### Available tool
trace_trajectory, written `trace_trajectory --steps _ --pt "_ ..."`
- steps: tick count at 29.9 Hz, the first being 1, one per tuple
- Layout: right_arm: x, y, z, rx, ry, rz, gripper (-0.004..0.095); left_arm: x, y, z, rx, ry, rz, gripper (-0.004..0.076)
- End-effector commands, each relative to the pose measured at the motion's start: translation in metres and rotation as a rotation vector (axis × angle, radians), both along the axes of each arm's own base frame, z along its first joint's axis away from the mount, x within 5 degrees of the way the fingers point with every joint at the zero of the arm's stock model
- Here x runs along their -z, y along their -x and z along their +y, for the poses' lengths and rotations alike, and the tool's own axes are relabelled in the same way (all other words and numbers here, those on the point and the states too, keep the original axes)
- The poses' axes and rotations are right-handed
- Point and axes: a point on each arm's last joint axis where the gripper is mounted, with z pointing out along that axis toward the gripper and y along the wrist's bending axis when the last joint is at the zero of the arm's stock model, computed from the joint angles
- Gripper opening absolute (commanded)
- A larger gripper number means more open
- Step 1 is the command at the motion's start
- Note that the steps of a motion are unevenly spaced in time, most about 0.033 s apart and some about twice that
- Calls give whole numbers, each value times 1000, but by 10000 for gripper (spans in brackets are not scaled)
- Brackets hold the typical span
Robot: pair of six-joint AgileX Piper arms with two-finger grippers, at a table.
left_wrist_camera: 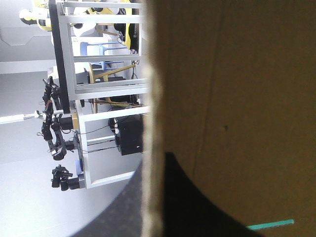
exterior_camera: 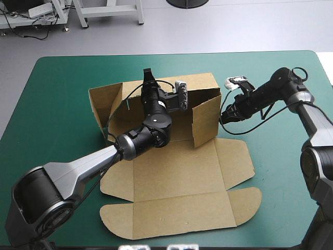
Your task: Fold the box
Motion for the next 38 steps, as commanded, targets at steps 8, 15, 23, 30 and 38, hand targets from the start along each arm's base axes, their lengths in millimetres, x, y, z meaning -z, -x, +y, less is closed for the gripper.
trace_trajectory --steps 8,15,23,30,38 --pt "-34 12 5 -20 -46 -49 246 -32 3 7 -2 31 -102 -6" --pt "-34 13 4 5 -47 -31 246 -32 3 7 -2 31 -102 -6" --pt "-40 17 7 -1 -24 -42 246 -32 3 7 1 24 -109 -6" --pt "-40 17 7 26 -29 -22 246 -34 2 7 4 12 -124 -6" --pt "-39 19 16 -6 -14 -24 246 -34 2 7 9 8 -128 -6"
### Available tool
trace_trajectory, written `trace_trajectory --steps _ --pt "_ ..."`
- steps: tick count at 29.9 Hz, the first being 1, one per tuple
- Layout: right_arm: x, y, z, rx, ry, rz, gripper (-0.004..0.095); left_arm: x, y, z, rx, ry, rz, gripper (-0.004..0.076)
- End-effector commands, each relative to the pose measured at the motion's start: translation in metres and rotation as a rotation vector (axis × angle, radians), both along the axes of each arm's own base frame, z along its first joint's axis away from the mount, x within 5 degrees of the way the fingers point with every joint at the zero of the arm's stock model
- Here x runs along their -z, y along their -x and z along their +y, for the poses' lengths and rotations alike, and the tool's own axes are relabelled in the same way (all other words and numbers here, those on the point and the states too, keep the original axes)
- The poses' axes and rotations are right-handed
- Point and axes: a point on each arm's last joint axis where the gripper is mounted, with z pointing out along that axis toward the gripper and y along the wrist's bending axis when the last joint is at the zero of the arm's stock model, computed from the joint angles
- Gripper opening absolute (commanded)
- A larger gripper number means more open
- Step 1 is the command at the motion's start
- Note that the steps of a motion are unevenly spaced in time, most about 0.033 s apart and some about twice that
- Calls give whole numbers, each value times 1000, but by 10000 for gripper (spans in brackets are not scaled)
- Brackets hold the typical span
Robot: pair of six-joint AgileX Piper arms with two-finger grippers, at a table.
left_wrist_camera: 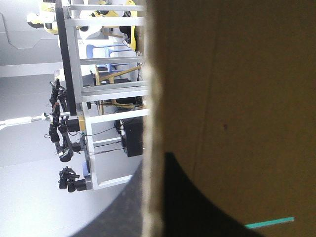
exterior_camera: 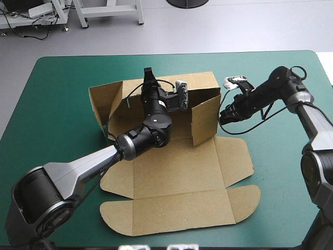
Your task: Fold the box
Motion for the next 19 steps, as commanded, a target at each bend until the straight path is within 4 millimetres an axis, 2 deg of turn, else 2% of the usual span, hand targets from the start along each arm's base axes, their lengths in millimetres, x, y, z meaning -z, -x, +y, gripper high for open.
trace_trajectory --steps 1,10,19 --pt "-29 12 10 -43 -39 -49 246 -32 3 7 1 23 -109 -6" --pt "-29 13 15 -106 -26 -97 246 -32 3 7 5 24 -109 -6" --pt "-35 3 19 -144 -64 -275 246 -32 3 6 7 24 -109 -6"
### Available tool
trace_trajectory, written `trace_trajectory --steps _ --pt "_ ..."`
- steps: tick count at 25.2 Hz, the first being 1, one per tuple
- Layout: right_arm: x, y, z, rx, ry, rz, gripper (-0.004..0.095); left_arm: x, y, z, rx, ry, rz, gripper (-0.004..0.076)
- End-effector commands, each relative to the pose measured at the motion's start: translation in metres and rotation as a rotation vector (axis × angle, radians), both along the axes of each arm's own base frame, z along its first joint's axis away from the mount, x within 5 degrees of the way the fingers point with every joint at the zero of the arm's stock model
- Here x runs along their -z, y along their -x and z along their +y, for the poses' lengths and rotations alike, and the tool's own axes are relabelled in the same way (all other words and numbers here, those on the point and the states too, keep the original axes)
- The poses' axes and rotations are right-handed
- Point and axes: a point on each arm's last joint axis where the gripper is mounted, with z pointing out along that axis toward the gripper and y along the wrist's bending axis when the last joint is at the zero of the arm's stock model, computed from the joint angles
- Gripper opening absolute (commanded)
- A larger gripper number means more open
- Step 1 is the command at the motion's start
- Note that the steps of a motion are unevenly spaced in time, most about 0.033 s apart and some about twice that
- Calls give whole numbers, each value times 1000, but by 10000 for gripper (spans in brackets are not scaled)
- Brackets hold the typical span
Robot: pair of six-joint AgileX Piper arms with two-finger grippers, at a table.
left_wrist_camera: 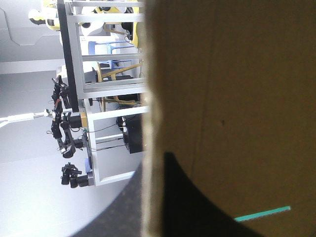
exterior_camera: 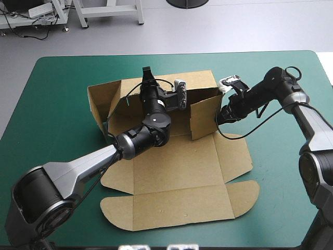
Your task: Fold the box
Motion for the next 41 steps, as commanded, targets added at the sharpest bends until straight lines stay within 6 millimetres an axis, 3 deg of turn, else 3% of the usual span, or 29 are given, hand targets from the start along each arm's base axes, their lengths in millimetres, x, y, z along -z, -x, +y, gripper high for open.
trace_trajectory --steps 1,7,27,36,41 --pt "-36 3 9 -22 -110 -172 246 -32 5 4 16 28 -104 -6" --pt "-44 -2 14 -29 -193 -263 246 -32 5 4 20 20 -104 -6" --pt "-48 -11 14 45 -217 -342 246 -26 6 4 -1 66 -43 -6" --pt "-57 -16 17 -17 -263 -506 246 -25 7 4 12 20 -24 -6" --pt "-42 -27 21 -16 -303 -502 246 -25 7 4 15 12 -24 -6"
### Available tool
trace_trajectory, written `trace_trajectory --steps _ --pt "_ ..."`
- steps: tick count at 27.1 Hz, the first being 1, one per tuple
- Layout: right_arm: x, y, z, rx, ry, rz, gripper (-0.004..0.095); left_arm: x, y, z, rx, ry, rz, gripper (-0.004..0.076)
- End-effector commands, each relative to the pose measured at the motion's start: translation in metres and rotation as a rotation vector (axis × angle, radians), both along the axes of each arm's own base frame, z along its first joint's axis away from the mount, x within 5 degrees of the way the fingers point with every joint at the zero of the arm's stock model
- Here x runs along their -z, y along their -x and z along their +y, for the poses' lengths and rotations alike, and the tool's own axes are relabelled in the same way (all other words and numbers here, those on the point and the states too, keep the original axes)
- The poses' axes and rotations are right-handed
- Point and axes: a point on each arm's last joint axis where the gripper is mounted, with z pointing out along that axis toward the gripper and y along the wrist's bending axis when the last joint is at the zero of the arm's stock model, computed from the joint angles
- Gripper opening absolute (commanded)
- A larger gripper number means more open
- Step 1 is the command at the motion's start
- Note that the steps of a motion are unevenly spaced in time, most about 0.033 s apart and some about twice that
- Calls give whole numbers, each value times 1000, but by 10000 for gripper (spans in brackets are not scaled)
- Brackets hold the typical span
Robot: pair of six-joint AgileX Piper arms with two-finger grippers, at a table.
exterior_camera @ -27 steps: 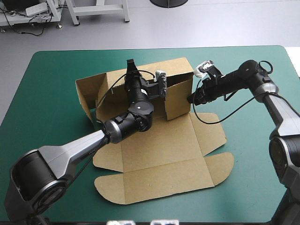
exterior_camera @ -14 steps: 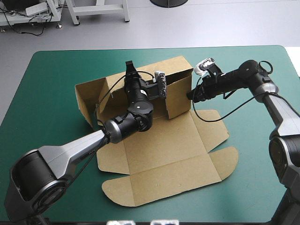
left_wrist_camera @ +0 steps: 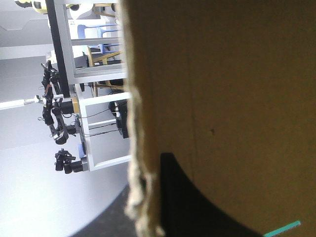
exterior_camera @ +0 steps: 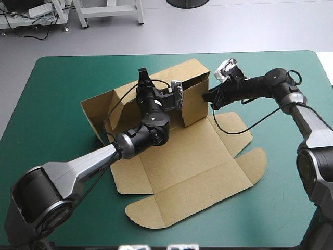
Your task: Fold the box
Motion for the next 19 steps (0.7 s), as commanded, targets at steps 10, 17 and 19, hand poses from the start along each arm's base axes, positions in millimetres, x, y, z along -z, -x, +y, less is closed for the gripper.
trace_trajectory --steps 10,17,19 --pt "-32 -8 7 80 -183 -136 246 -25 7 -1 84 -20 -15 -6" --pt "-36 -12 7 96 -217 -181 246 -23 8 -1 84 -30 8 -6" --pt "-37 -12 7 94 -217 -196 246 -22 8 -1 88 -39 12 -6"
